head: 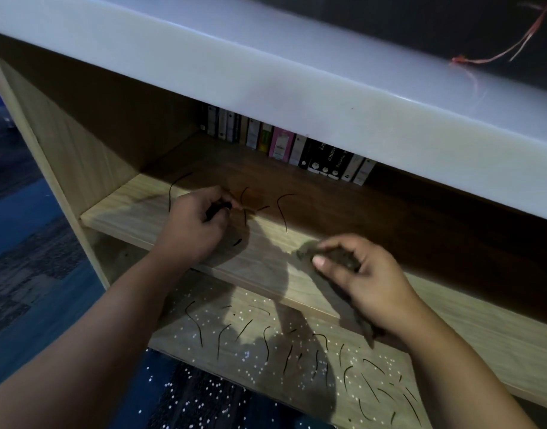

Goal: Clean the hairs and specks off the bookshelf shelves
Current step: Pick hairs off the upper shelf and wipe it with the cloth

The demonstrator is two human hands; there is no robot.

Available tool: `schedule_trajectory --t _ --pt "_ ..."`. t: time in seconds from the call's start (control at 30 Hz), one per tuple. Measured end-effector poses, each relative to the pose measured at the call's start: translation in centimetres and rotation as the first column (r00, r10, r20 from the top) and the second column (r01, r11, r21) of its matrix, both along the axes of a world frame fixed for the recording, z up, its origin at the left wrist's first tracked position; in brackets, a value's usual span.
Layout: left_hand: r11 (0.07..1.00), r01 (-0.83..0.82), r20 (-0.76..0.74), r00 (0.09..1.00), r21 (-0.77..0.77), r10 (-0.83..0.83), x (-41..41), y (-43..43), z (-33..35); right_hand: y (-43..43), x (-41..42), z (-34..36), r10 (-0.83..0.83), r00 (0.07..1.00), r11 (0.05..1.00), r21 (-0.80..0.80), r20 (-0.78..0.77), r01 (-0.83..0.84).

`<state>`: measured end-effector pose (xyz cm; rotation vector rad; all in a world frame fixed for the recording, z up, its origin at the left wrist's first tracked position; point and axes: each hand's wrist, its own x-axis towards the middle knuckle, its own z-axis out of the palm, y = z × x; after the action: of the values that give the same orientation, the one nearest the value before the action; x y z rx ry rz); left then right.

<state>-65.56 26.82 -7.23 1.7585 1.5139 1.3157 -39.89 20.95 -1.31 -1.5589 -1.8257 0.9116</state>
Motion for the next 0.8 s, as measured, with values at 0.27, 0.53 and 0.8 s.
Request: schedule_trajectory --t 0.27,0.53,0.8 --pt "0.998 0.036 0.002 0.999 0.058 -0.037 0.1 -1.2 0.9 0.1 -2.3 0.8 -0.433 0.501 0.88 -0.472 -0.749 0.055" --pt "0.988 0.148 0.381 0.917 -0.052 -0.117 4.2 -6.7 2.0 -0.6 -3.3 0.6 -0.433 0.419 0.901 -0.4 -0.798 0.17" --pt "0.934 0.282 0.482 0.863 -0.217 -0.149 9.0 -9.6 1.7 -0.7 -3.9 0.9 -0.4 0.44 0.916 -0.34 -0.804 0.212"
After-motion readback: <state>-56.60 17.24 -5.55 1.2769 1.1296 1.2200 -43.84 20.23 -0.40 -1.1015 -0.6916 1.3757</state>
